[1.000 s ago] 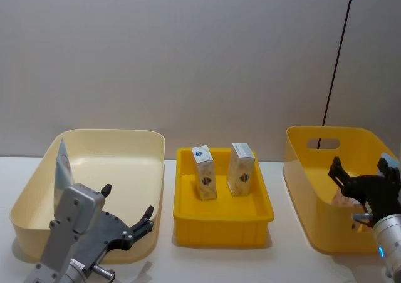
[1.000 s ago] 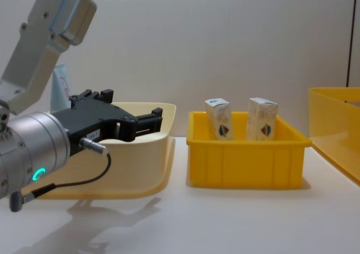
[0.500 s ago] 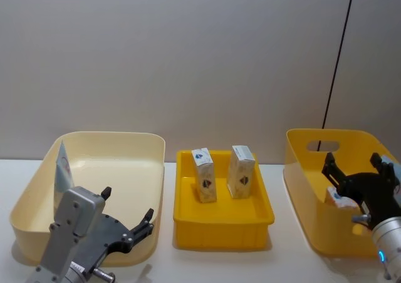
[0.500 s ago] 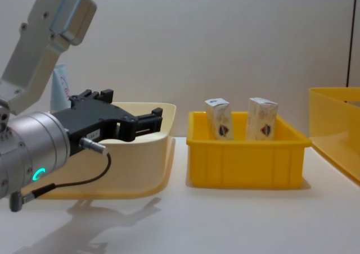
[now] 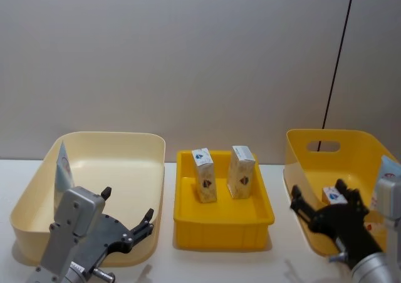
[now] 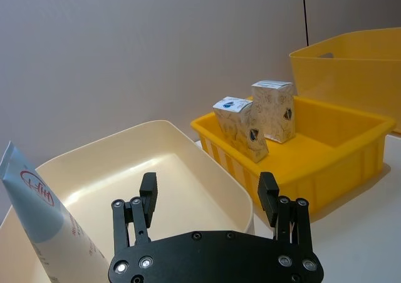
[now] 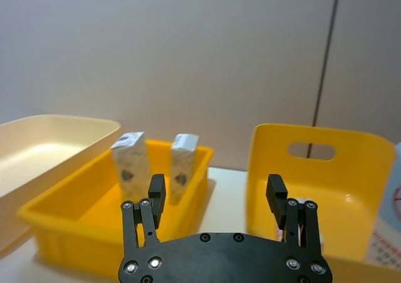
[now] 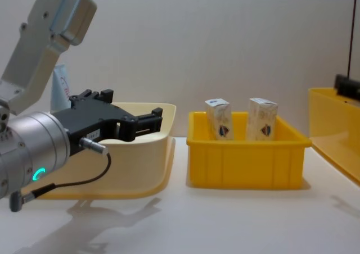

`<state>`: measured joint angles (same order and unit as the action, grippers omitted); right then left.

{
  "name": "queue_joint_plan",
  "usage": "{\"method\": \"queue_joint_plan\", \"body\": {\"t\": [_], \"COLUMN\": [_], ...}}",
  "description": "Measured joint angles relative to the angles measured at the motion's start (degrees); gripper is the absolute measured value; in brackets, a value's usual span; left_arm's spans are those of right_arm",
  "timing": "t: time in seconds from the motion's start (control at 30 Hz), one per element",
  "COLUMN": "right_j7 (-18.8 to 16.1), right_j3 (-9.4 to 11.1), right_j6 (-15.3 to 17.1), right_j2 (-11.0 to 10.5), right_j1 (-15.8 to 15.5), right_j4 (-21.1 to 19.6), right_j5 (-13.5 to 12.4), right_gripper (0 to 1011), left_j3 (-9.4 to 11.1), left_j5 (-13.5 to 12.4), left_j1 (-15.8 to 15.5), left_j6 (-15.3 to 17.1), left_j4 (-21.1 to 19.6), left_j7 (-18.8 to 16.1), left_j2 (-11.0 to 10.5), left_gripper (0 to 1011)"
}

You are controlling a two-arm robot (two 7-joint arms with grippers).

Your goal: Bimanual collaborative sorting of washing and personal care products

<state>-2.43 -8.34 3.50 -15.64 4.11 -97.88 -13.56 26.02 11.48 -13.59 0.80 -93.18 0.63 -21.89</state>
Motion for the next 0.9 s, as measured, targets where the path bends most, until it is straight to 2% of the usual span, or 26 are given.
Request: {"method": "queue_joint_plan", "body": {"t": [0.3, 0.5, 0.9], "right_j7": [-1.22, -1.43, -1.44], "right_j3": [-3.83, -4.58, -4.60], "right_j6": [-1.34, -1.57, -1.58], "right_j2": [-3.05, -3.65, -3.69], "right_j1": [-4.09, -4.89, -4.94], "right_j4": [-2.79, -3.31, -3.35], "right_j5": [-2.42, -2.91, -2.92], "right_gripper": [1001, 1001, 1001], "left_j3": [0.00, 0.00, 0.00], "left_j5": [0.00, 0.00, 0.00], "left_j1": [0.00, 0.00, 0.00], "left_j6": [0.00, 0.00, 0.00], "left_j4": [0.00, 0.01, 0.01], "left_j7": [0.00, 0.00, 0.00], "left_j2": [0.00, 0.00, 0.00], "left_gripper": [1003, 1003, 1003]}}
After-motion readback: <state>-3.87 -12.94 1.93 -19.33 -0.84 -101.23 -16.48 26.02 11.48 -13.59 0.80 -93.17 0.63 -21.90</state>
